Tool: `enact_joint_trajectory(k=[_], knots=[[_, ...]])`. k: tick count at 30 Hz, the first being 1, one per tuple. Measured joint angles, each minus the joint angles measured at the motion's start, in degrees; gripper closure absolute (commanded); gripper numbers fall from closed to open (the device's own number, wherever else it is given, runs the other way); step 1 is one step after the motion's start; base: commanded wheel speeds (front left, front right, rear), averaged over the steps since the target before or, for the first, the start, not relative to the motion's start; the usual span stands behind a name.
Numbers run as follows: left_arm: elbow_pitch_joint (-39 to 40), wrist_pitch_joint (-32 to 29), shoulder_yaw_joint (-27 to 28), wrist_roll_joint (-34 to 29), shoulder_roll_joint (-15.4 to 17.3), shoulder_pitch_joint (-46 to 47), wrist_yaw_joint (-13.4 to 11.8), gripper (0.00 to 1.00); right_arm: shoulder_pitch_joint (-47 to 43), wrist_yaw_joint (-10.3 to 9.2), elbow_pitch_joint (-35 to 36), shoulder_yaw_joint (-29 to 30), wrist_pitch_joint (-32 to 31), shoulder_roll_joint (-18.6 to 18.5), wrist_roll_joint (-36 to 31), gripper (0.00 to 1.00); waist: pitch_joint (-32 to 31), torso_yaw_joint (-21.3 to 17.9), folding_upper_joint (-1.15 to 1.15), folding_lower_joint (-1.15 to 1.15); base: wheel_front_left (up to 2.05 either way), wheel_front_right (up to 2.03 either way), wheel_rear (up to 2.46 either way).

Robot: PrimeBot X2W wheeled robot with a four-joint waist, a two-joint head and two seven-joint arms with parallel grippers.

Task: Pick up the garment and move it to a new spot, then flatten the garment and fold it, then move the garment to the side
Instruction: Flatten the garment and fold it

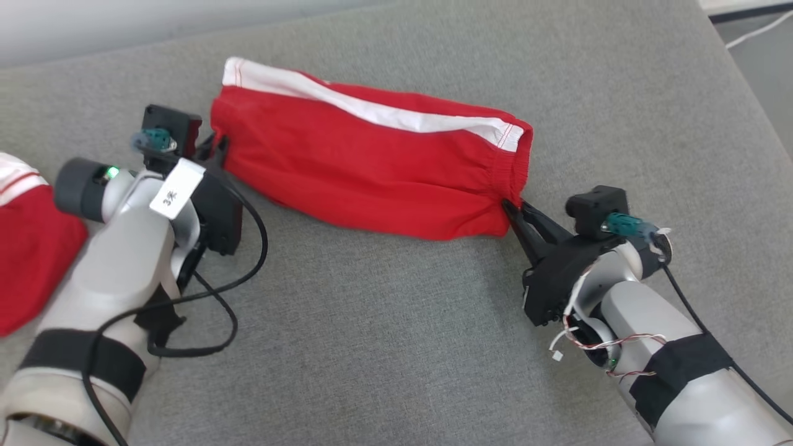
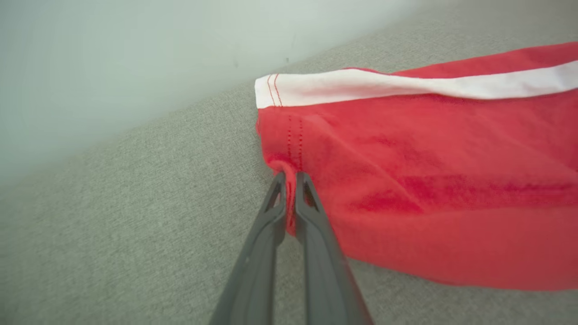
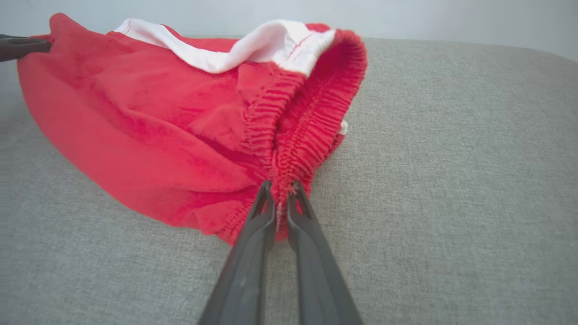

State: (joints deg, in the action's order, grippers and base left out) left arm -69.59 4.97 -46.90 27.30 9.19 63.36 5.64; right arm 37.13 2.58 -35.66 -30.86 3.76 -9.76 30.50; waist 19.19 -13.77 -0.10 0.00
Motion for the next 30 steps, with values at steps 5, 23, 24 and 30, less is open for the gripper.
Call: enact_joint_trajectory(k=[5,23,24,30], knots=[[-0.51,1.93,1.71,2.63,-0.48,-4.06,0.45,1.0,-0.79,1.63,-1.64,0.69,0.29,-0.75,1.93,1.0,-2.46,0.8,0.0,0.0,0.0,0.0,0.0],[-1.4,6.24,2.27,6.01,-5.55,-19.6,0.93,1.0,-11.98,4.49,-3.47,-0.46,-2.31,-4.85,8.39,1.0,-13.39,5.69,-0.01,-0.01,0.0,0.0,0.0],[-1.44,6.25,2.24,6.05,-5.6,-20.36,0.93,1.0,-12.51,4.49,-3.48,-0.7,-2.56,-4.93,8.67,1.0,-13.88,6.16,-0.01,-0.01,0.0,0.0,0.0],[-1.36,7.17,2.31,6.65,-6.24,-24.49,0.93,1.0,-16.28,4.5,-2.97,-2.04,-4.58,-6.21,10.39,1.0,-16.54,9.26,-0.01,-0.02,0.0,0.0,0.0]])
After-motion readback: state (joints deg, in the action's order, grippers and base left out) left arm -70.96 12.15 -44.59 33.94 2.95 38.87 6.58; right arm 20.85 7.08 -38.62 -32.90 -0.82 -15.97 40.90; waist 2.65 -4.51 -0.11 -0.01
